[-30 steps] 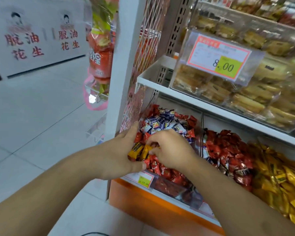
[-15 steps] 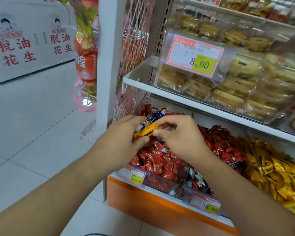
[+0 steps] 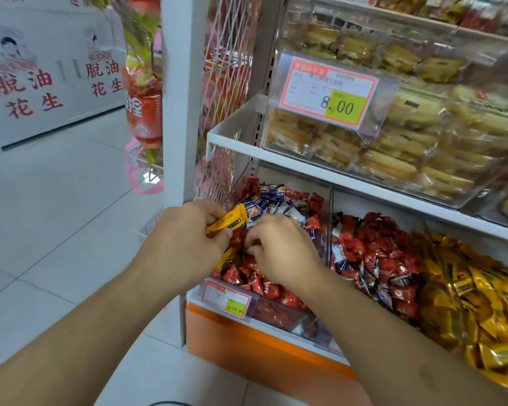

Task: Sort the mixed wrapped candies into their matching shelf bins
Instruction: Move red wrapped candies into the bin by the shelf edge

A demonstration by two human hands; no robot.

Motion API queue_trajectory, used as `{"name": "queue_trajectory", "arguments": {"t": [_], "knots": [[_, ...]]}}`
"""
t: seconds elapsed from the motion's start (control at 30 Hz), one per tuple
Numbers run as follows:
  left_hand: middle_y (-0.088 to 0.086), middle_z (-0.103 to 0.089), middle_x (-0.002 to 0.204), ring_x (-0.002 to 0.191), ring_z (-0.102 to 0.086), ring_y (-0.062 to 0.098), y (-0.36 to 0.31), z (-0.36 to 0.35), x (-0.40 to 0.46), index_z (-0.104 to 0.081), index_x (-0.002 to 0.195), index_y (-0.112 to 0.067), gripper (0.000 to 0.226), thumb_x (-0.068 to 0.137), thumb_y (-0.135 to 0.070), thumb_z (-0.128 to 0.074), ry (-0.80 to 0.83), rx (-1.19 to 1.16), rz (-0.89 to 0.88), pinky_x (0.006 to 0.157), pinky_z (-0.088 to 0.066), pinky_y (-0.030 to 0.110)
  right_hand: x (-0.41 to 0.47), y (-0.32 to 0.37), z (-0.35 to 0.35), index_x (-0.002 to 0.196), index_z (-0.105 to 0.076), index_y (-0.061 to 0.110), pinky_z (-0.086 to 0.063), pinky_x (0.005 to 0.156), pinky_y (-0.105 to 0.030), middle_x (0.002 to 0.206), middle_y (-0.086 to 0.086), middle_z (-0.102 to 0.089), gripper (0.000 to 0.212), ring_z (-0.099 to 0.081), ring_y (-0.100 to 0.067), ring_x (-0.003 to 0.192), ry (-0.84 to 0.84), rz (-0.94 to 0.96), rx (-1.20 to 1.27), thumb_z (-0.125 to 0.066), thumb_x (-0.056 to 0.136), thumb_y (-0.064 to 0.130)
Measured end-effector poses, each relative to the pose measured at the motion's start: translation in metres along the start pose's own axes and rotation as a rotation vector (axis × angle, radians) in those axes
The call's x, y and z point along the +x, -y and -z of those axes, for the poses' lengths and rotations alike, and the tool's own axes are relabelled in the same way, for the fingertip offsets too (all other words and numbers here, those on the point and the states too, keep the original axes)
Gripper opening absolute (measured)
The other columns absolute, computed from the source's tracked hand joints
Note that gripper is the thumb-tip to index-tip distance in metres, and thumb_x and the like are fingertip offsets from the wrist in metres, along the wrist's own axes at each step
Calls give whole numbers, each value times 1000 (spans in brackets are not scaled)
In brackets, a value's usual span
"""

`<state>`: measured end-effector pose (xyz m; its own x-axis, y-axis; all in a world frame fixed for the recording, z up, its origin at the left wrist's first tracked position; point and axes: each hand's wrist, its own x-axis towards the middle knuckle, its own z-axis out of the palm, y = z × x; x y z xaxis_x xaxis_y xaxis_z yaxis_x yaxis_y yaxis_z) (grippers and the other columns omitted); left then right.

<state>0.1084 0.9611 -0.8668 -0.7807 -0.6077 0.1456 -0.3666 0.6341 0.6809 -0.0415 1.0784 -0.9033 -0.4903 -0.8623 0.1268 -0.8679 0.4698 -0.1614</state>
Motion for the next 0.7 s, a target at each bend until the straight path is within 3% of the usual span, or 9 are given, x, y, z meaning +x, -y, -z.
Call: {"name": "queue_trajectory", "arguments": {"t": [0.07,0.17,0.27,0.33,0.5,0.63,0.7], "knots": [[-17,-66,89,71,-59,-3,-2,-3,1,-66,98,-34,8,93,-28,-70,-6,-52,-2,57,-39,3,-4,0,7,91,-78,30,-53,82,-33,95,12,-61,10,-60,-12,94,-104,-51,152,-72,94,22],[-18,-68,93,84,-63,-1,-2,-7,1,-67,100,-35,7,94,-36,-71,-1,-114,-19,68,-46,7,-21,-6,36,88,-77,31,-48,66,-13,85,13,-68,13,-63,-4,77,-271,-210,530,-75,95,20],[-17,-74,97,95,-69,4,-5,-11,0,-69,100,-35,9,93,-42,-70,39,-268,-25,88,-58,37,-47,-13,64,92,-78,22,-57,70,-26,86,1,-75,8,-71,-16,76,-269,-306,935,-75,96,16],[-15,-76,99,95,-71,6,-19,-15,-5,-69,100,-32,6,95,-37,-70,112,-443,-44,89,-59,42,-67,-18,74,97,-77,14,-62,74,-38,90,-9,-77,5,-74,-27,81,-246,-346,1122,-73,97,11],[-2,-78,98,83,-76,19,-65,-43,-23,-65,108,-22,10,98,-24,-67,306,-627,-87,77,-63,39,-109,-38,83,104,-73,7,-62,75,-35,93,-17,-76,7,-75,-33,83,-292,-392,1275,-70,98,9],[0,-76,96,73,-74,27,-93,-64,-31,-69,106,-24,11,96,-26,-70,344,-626,-95,70,-63,42,-139,-61,91,114,-73,22,-62,75,-41,103,-8,-75,19,-74,-35,82,-242,-400,1235,-72,98,13],[-5,-77,95,72,-72,28,-108,-74,-36,-72,104,-26,8,97,-26,-69,376,-604,-128,68,-63,41,-152,-71,94,119,-72,28,-60,73,-37,105,-2,-74,26,-72,-31,76,-183,-355,1159,-75,96,17]]}}
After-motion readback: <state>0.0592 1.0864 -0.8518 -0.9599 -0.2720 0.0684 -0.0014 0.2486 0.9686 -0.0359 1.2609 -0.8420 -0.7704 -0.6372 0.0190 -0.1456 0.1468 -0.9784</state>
